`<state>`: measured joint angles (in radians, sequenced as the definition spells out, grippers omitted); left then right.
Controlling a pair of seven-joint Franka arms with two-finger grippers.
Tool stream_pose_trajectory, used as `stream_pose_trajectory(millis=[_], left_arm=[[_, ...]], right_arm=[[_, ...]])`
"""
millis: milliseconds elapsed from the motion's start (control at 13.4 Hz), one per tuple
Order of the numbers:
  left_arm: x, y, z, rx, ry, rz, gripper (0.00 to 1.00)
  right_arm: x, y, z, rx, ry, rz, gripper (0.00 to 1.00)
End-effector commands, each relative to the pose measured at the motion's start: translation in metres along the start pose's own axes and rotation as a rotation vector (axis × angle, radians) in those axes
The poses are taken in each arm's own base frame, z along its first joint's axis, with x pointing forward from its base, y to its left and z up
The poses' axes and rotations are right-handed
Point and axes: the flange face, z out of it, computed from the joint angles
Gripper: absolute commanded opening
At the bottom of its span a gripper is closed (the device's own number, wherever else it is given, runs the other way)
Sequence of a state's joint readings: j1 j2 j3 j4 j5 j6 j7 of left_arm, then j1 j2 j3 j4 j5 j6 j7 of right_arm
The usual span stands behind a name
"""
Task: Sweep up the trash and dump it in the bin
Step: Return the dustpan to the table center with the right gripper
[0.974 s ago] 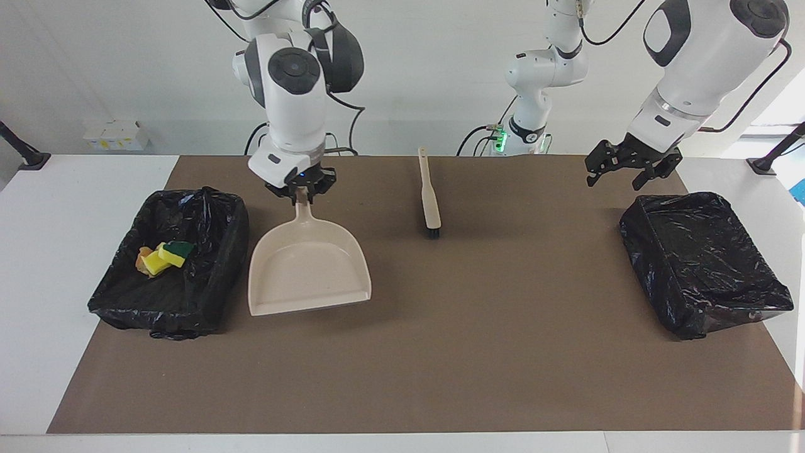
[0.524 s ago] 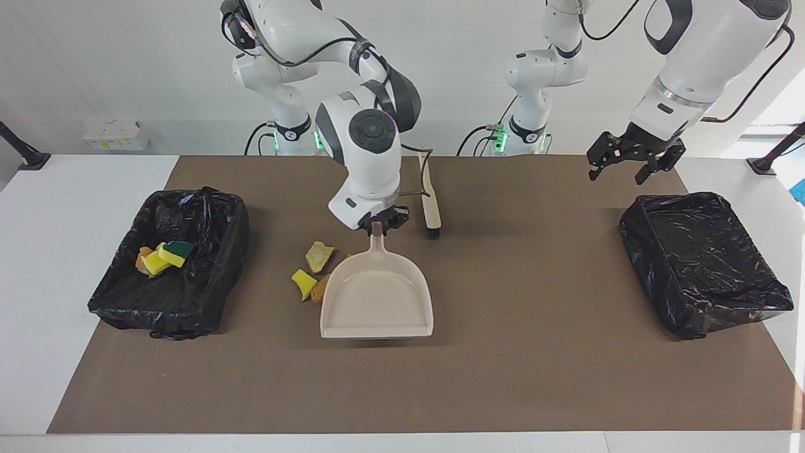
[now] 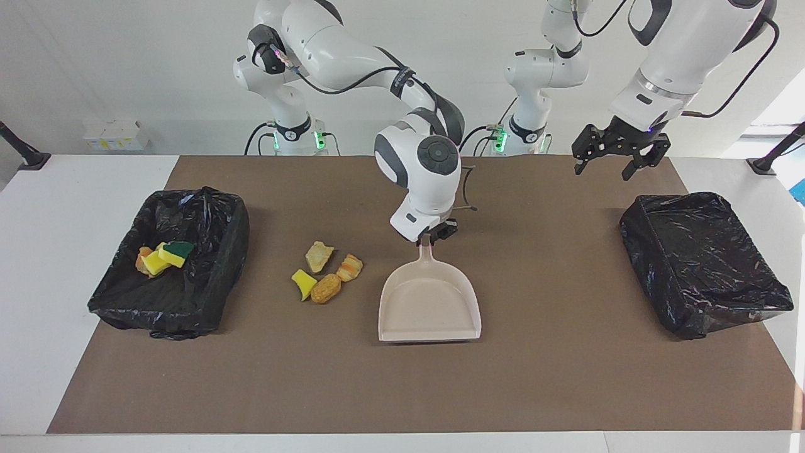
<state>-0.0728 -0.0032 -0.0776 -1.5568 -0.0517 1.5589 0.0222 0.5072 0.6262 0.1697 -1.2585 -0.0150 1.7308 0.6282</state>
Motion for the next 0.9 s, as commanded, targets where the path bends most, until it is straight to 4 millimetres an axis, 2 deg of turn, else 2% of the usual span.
stream_pose_trajectory(millis=[0,225,374,599,674,749,824], left_arm=[[-0.008,-0.007,-0.004,0.06,-0.029,0.019,1.0],[-0.012,0.001,-0.005,0.057,-0.035,0.039,1.0],[-0.012,0.002,-0.004,0.054,-0.034,0.042,1.0],[-0.011,0.003,-0.004,0.051,-0.023,0.046,1.0],[-0.01,0.001,-0.005,0.048,-0.014,0.049,1.0],[-0.009,0.001,-0.005,0.044,-0.012,0.054,1.0],[-0.008,0.002,0.0,0.043,-0.018,0.061,1.0]], right_arm=[[-0.001,-0.004,-0.015,0.032,0.01,0.024,0.0],[0.013,0.001,-0.01,0.065,0.052,0.006,0.0],[0.016,-0.011,0.012,0.063,0.058,-0.008,0.0],[0.017,-0.012,0.018,0.068,0.058,-0.014,0.0],[0.018,-0.012,0.017,0.073,0.066,-0.016,0.18],[0.016,-0.013,0.019,0.07,0.064,-0.021,0.54],[0.014,-0.012,0.02,0.06,0.064,-0.03,1.0]])
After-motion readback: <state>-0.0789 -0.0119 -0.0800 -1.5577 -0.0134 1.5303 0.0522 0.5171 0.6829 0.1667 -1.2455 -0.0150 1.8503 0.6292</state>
